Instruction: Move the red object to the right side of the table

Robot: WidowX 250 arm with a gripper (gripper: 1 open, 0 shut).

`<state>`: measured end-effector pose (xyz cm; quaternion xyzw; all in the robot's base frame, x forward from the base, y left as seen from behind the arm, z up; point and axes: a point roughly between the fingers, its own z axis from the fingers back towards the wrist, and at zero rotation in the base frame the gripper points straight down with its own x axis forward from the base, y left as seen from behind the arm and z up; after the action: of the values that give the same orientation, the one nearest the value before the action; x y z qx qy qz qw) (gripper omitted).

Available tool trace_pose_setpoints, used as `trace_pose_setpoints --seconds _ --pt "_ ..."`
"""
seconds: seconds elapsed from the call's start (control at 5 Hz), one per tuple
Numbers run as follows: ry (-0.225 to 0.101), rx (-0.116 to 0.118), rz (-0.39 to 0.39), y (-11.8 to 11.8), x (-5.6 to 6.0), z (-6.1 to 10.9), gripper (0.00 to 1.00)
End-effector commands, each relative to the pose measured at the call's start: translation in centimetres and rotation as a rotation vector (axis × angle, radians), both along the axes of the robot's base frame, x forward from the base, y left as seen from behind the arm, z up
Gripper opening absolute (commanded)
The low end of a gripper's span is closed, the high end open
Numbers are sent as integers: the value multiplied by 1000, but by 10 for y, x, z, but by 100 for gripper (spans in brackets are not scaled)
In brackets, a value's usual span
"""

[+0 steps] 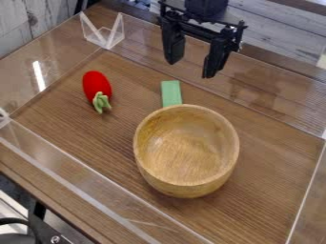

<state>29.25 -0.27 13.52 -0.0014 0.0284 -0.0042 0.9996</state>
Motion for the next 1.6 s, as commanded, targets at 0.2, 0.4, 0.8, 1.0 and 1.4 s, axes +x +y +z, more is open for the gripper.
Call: trace_pose_setpoints --seconds 0.2,0.4,0.8,1.0,1.4 --pt "21 -15 177 42 -10 -21 100" --pt "-23 -36 319 90 -17 -19 100" --pt "-61 -109 481 135 -28 -10 100" --pt "-62 -123 589 148 -39 -22 100" --pt "-57 -131 611 161 -39 -48 100"
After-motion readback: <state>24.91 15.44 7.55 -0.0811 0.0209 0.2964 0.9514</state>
